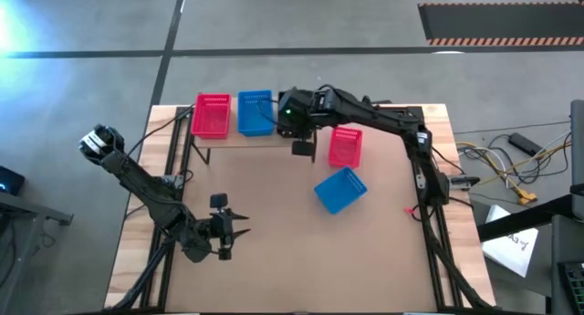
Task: Stack baskets on shelf by color
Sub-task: Stack the black bin on top of the black bin on the shelf
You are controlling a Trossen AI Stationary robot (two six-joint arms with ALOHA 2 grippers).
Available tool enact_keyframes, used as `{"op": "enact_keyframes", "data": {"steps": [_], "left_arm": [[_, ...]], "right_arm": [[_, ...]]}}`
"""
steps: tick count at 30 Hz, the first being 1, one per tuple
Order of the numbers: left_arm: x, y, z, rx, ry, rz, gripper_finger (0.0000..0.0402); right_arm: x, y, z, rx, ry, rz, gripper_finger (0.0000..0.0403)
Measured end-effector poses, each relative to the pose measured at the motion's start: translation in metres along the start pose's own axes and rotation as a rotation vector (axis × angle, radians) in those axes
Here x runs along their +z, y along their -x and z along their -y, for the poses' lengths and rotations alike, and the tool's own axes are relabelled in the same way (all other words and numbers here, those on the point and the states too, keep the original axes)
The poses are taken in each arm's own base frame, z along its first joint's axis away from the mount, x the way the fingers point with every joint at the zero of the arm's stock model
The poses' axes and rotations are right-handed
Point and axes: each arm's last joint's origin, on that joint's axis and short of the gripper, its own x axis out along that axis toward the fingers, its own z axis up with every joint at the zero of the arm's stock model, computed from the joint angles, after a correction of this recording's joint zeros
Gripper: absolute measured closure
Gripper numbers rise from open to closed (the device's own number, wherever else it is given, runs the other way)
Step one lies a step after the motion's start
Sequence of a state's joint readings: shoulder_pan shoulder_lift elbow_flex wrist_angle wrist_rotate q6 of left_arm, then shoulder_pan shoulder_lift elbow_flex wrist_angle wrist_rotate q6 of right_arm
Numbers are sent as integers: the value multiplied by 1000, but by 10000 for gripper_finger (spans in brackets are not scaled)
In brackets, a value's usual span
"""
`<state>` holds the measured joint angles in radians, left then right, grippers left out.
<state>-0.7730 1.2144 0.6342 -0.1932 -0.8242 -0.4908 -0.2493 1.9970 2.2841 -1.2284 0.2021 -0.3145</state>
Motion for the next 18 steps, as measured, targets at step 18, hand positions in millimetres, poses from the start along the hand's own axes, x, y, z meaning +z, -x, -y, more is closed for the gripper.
{"op": "enact_keyframes", "data": {"steps": [18], "left_arm": [[-1,0,0,1,-2,-3,265]], "right_arm": [[-43,20,54,-172,-447,-56,331]]}}
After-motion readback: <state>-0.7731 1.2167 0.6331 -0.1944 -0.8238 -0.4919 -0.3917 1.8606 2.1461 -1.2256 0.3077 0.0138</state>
